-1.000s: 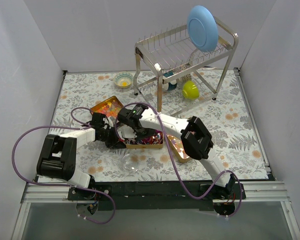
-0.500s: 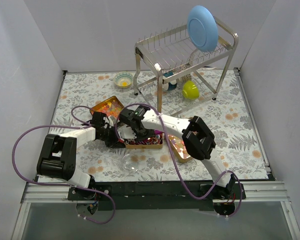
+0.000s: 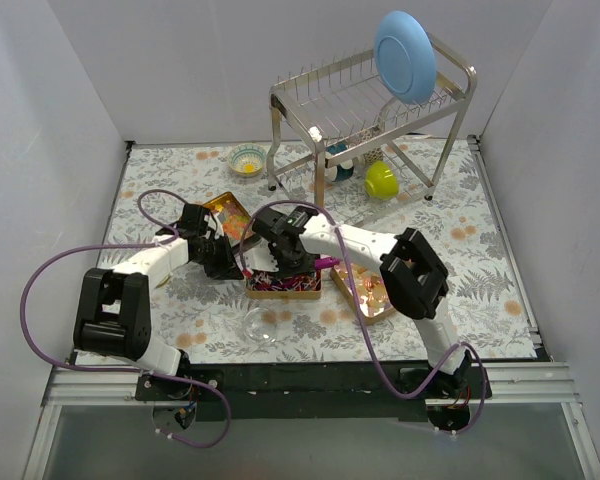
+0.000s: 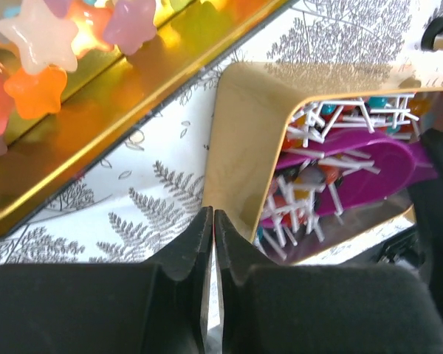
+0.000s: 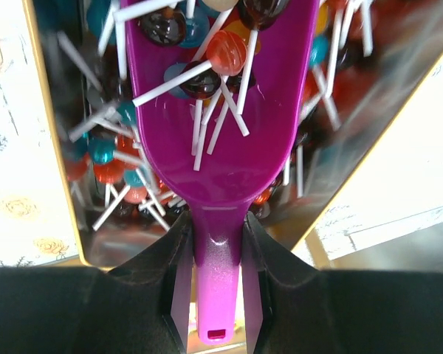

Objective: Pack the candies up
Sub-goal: Scoop the fake candies from the storage box.

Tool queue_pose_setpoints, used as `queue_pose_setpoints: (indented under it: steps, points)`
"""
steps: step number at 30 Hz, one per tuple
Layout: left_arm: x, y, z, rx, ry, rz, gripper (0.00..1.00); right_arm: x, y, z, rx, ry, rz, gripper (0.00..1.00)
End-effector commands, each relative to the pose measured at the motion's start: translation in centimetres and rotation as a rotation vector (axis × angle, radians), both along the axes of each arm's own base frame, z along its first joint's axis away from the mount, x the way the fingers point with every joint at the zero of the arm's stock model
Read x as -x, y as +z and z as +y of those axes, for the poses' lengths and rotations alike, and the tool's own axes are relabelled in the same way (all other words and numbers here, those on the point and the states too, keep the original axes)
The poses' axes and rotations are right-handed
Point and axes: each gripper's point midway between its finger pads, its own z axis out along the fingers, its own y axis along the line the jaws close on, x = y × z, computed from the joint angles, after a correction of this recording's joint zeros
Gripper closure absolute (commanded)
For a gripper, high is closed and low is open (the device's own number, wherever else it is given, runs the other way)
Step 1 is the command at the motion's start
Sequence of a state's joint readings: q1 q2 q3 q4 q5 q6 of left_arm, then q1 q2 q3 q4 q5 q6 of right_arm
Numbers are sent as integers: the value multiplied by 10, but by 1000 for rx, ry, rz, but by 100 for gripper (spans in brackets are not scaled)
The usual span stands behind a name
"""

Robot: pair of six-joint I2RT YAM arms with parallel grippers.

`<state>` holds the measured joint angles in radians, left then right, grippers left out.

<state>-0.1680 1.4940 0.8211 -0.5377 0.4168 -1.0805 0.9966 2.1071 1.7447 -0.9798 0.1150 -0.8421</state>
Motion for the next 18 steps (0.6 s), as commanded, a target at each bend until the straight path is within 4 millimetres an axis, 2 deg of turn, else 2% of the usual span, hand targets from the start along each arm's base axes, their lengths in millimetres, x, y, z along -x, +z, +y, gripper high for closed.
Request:
queue_pose_setpoints:
  steps: [1,2,4,5,8,10,18]
  points:
    - [2,24,3,-11,-47,-27,93,-1,7,-14,-63,1,23,99]
    - [3,26,3,-10,-53,-25,92,1,2,-21,-53,-2,32,99]
    - [6,33,3,-7,-77,-30,89,2,5,-23,-72,6,30,99]
    - [7,35,2,-5,-86,-34,82,2,3,-26,-77,0,36,99]
    - [9,47,1,4,-123,-59,76,5,6,-25,-131,-11,62,99]
    - [14,55,-2,24,-159,-64,75,3,12,-20,-184,-8,55,99]
    - [4,93,-9,66,-212,-163,73,-6,15,-21,-303,-96,76,99]
